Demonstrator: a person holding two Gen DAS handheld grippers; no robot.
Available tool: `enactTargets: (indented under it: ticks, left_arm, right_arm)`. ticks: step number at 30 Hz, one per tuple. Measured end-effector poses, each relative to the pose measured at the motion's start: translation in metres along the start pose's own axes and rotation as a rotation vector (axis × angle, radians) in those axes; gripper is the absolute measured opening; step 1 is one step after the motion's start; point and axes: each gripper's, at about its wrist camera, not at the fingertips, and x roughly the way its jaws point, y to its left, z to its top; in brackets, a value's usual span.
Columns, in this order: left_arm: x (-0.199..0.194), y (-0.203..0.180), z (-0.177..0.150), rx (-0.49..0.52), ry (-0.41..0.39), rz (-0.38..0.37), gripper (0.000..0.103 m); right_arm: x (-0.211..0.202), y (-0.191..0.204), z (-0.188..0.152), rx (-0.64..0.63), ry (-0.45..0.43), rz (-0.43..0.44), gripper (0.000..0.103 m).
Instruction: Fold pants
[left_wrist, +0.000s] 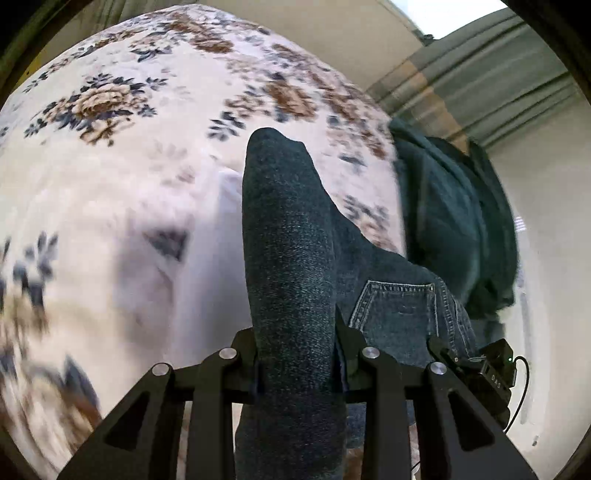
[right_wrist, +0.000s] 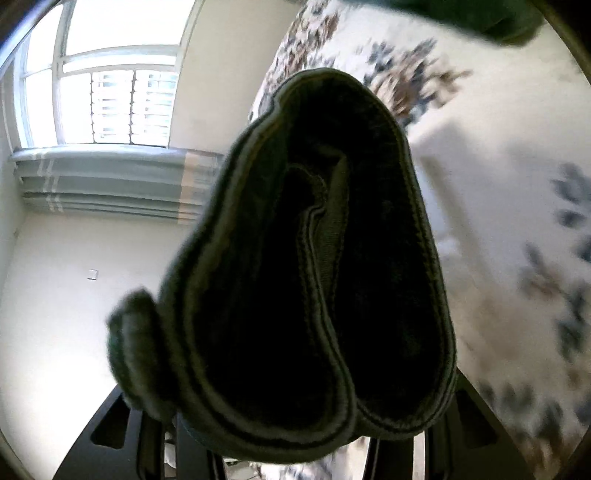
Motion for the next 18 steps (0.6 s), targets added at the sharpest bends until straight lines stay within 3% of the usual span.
enactTargets:
  ticks: [3,6,12,13,18]
  left_arm:
    - [0.023,0.033,0.017,0.004,0.013,0.02,0.026]
    - [0.041,0.053,0.019,0.011,0.03,0.025,0.026]
    - [0.038,0.053,0.015,0.019,0.065,0.042,0.035]
    - [0.035,0.051,0.013,0.012,0.064,0.061,0.037]
    - [0.016,0.034,0.007,0.014,0.045,0.194,0.039]
  right_arm:
    - [0.047,-0.017,0.009,0.011,0.012,-0.02,0.044]
    - [0.057,-0.027,0.009,0.006,0.007,-0.027,0.044]
    - [0.03,-0.041,0.013,-0.001,0.047,-0.159,0.066]
    - [0.02,-0.043,0.032,-0.003,0.041,-0.182,0.066]
    - [-0.017,-0.028,0.035,-0.028,0.017,-0.295,0.068]
